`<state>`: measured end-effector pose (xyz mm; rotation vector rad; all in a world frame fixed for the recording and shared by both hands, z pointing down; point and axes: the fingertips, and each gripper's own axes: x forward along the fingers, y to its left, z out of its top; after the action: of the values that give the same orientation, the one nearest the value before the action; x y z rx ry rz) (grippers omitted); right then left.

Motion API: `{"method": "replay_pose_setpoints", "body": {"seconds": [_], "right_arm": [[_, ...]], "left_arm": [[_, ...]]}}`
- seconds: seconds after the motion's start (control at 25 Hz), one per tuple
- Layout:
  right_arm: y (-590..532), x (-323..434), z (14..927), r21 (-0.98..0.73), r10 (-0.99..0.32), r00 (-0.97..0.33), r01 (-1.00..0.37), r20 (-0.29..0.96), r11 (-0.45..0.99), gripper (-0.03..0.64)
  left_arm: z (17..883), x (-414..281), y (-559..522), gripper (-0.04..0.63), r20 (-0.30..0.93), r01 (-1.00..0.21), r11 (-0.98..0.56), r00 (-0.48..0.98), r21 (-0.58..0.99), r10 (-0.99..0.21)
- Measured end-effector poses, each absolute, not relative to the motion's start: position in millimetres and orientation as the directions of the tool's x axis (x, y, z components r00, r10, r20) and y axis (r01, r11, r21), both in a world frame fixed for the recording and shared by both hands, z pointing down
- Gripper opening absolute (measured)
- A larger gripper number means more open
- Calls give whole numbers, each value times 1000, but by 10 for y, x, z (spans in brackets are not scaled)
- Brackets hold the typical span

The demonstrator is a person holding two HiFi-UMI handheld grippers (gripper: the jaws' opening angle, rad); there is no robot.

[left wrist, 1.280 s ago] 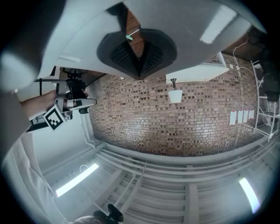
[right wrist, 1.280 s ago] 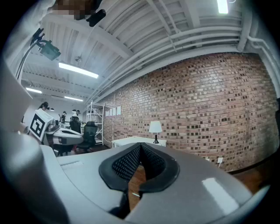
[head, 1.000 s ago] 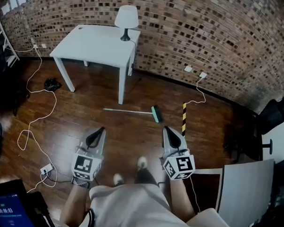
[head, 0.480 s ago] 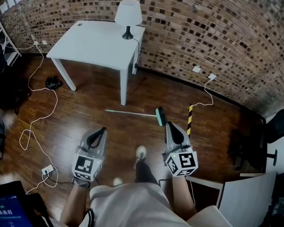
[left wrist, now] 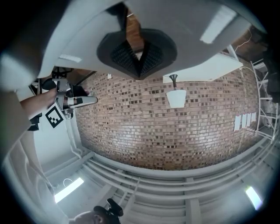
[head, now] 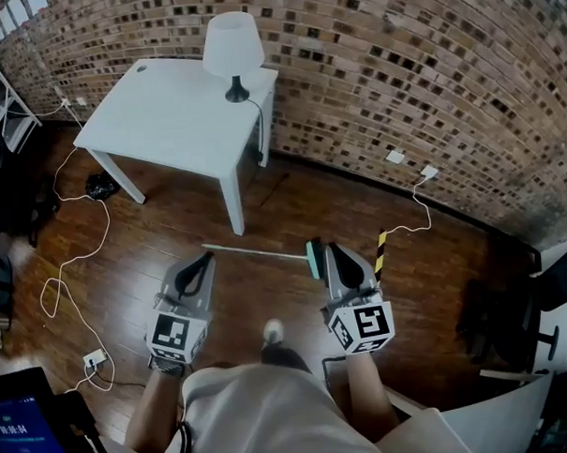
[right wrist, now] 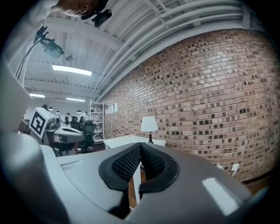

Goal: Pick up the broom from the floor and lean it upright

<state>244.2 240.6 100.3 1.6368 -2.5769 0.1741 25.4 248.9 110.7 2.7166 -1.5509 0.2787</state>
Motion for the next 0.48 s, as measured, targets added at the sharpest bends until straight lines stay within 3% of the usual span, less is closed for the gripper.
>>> {"method": "replay_pose_setpoints", "body": {"seconds": [0.48], "right_arm": [[1571,2502,1133,-98,-894,-426,-904,138,416,14]], "left_arm": [[1356,185,1815,-2,239,-853,-515,484,-83,-842]]}}
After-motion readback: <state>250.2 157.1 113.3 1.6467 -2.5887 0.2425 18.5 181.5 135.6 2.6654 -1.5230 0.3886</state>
